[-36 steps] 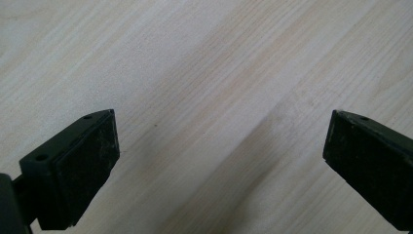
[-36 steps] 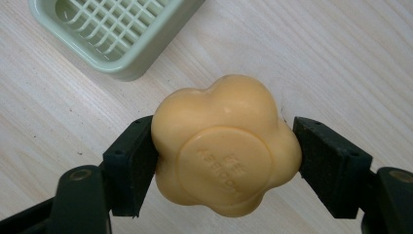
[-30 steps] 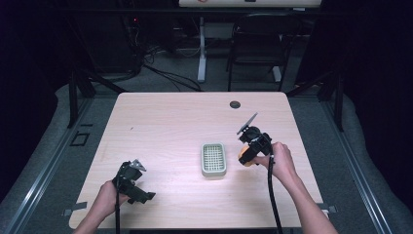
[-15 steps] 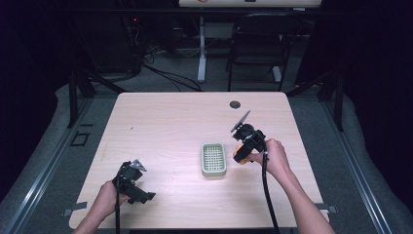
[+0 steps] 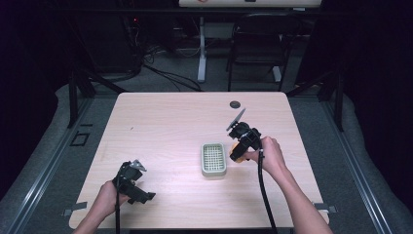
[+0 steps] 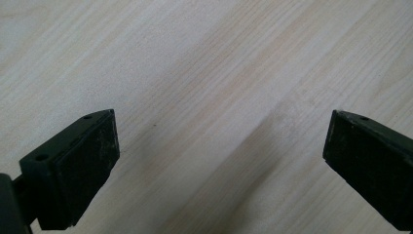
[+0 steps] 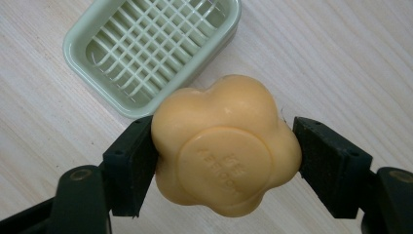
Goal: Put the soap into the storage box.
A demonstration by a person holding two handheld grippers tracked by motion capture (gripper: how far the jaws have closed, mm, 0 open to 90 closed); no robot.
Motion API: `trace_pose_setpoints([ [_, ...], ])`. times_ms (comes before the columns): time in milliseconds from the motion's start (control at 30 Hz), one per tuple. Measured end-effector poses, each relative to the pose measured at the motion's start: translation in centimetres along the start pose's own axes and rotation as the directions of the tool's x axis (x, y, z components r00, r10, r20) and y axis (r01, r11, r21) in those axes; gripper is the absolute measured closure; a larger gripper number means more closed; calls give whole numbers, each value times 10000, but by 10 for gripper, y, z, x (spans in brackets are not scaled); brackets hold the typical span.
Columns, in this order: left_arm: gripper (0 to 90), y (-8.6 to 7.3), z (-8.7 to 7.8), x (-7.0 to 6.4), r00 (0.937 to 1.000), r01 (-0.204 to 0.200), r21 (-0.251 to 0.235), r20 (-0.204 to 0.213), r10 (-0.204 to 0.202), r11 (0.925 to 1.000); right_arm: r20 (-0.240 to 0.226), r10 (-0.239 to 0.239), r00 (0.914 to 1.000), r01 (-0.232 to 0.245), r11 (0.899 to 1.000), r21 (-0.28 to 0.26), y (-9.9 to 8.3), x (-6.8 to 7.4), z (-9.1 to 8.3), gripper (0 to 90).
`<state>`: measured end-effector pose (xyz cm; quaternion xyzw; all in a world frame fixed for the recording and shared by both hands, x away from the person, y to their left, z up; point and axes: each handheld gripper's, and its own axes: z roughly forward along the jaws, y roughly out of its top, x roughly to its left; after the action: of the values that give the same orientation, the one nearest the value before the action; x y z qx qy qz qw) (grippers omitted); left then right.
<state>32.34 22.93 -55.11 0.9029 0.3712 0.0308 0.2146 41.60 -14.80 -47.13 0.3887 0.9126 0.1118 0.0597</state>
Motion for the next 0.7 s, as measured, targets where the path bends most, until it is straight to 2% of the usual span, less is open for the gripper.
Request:
trace_pose_setpoints([
  [333,0,0,0,0,10000,-4,9,-2,4,10000,-140,-96,9999,97,9999,88,12,4,5,267],
  [600,0,0,0,1,10000,2,-9,36,-2,10000,-216,-358,9991,362,9992,167,22,10,11,267],
  [700,0,-1,-1,1,10000,9,-16,41,-9,10000,-326,-302,9990,307,9994,163,25,12,13,267],
])
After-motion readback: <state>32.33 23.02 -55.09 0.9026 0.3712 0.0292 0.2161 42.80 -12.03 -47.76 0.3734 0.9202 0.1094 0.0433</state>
